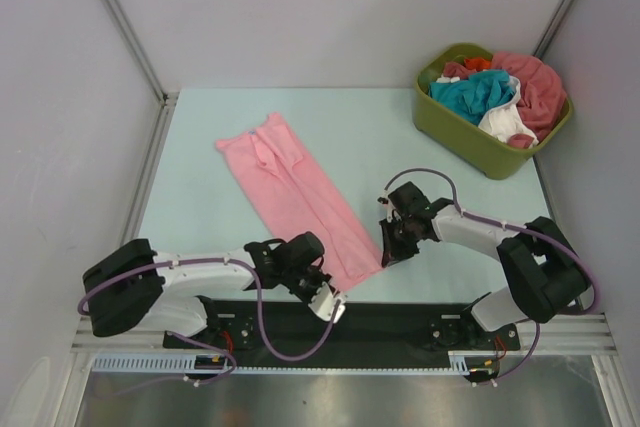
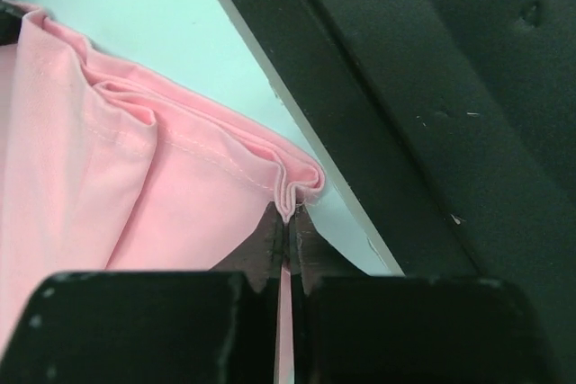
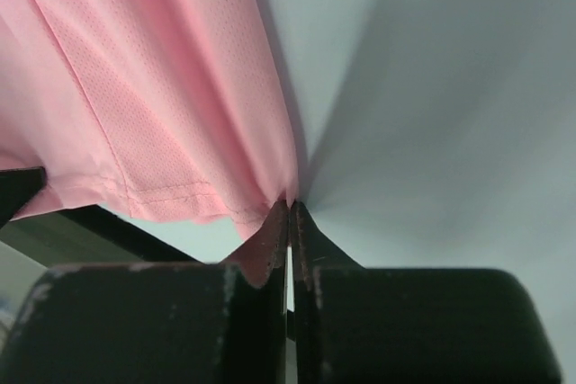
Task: Fold and stack the t-shirts
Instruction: Fold the tshirt
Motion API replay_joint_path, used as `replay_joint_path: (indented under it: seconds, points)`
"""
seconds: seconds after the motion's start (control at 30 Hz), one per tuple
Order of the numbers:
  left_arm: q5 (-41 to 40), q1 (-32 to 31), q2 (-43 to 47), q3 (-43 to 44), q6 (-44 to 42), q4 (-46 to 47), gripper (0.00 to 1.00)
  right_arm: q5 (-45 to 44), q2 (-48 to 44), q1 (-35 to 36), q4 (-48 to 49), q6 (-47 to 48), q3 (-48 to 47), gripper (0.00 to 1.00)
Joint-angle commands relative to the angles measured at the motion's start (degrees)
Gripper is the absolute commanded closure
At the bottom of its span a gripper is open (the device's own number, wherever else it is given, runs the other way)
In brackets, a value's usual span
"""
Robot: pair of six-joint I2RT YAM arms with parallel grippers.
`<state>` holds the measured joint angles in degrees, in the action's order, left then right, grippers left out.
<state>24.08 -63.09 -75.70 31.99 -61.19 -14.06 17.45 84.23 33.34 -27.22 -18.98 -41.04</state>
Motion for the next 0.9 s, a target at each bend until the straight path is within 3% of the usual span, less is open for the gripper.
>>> replay_joint_path:
  seconds: [0.0, 0.2, 0.33, 0.6, 0.87]
  points:
    - [-0.43, 0.34, 2.48, 1.23, 3.27, 2.02, 1.0, 2.23, 0.59, -0.38, -0.72, 0.09, -1.15, 1.0]
    - [5.01, 12.61, 5.65, 5.98, 12.92, -0.7, 0.99, 2.41, 1.2, -1.0, -6.52, 1.32, -11.5, 1.0]
    - [7.47, 19.31, 6.7, 7.21, 14.86, -2.54, 1.0, 3.55, 4.18, -1.0, -7.84, 1.58, -18.89, 1.0]
    - [9.32, 36.08, 5.04, 10.11, 22.95, -0.53, 1.0, 2.23, 19.1, -1.53, -8.02, 2.11, -39.26, 1.0]
    - [4.5, 46.29, 3.11, 10.11, 27.61, 2.72, 1.0, 2.59, 32.92, -1.18, -4.34, -0.97, -55.72, 1.0]
